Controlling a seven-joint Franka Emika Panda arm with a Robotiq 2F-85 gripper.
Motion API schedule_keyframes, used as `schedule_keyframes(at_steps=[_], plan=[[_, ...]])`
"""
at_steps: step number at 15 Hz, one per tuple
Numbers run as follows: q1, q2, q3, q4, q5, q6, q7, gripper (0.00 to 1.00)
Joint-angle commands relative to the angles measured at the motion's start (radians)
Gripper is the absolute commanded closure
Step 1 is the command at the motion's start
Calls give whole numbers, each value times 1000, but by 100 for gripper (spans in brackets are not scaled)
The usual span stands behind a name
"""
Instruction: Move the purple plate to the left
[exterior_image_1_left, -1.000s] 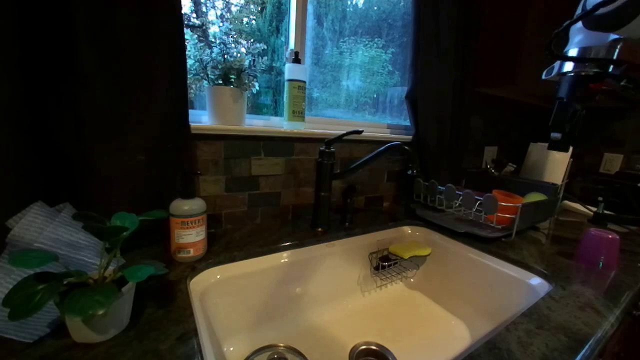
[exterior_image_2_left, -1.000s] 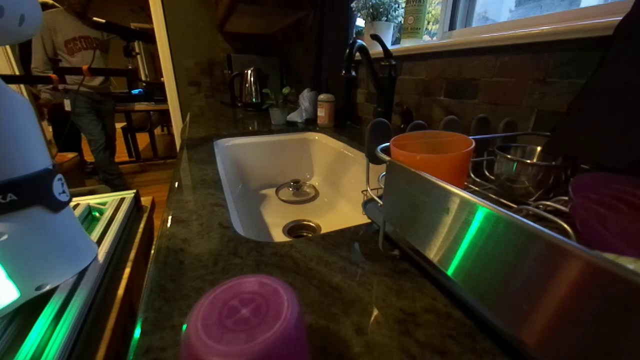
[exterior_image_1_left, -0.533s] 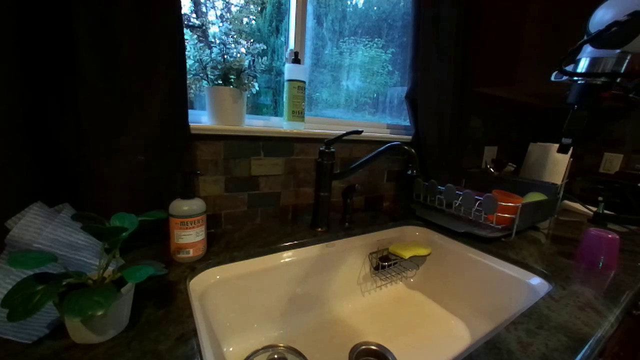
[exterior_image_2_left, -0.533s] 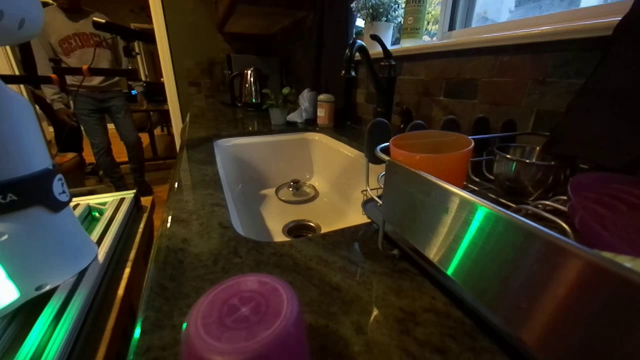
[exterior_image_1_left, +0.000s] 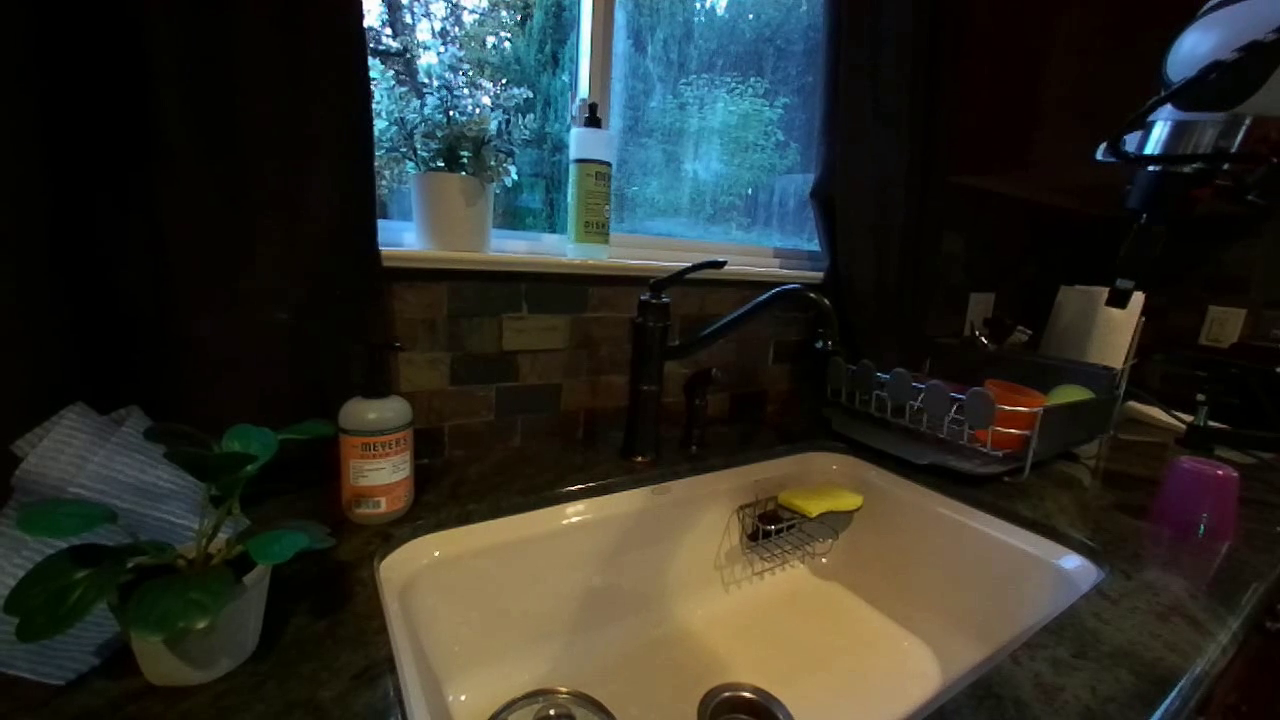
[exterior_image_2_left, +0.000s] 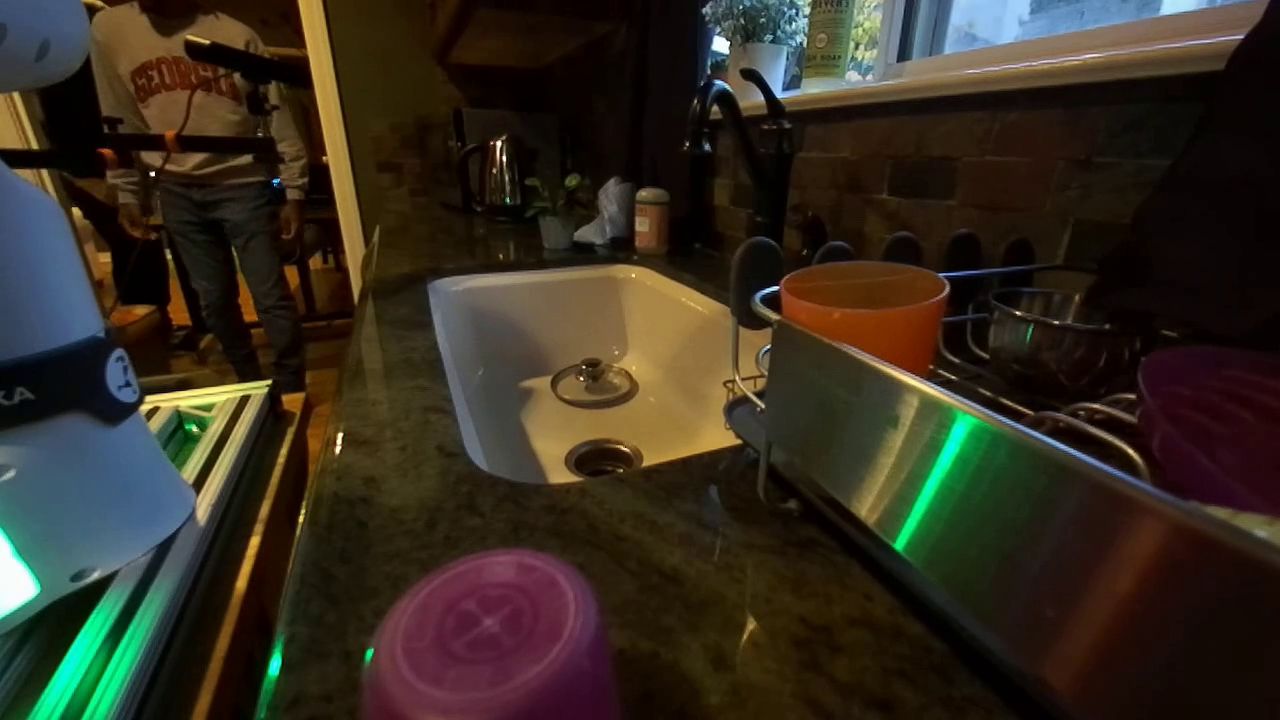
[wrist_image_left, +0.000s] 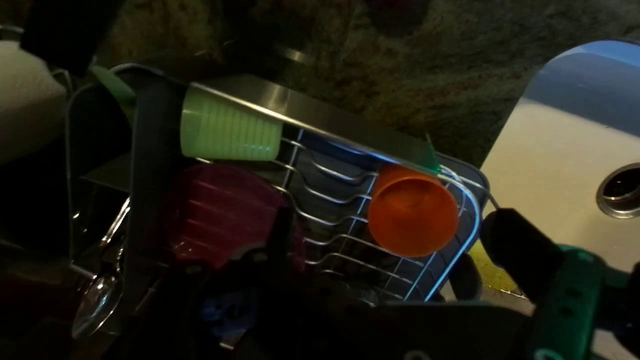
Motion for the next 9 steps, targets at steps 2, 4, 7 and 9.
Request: schedule_keyframes(at_steps=[2,4,7,9], plan=[[2,145,-83,38,53,188,-219,0],[33,237,-135,82,177,241,-317,0],[50,383,-170,169,357,253,-430,0],[-13,315,-107,116,328,247,-394,0]])
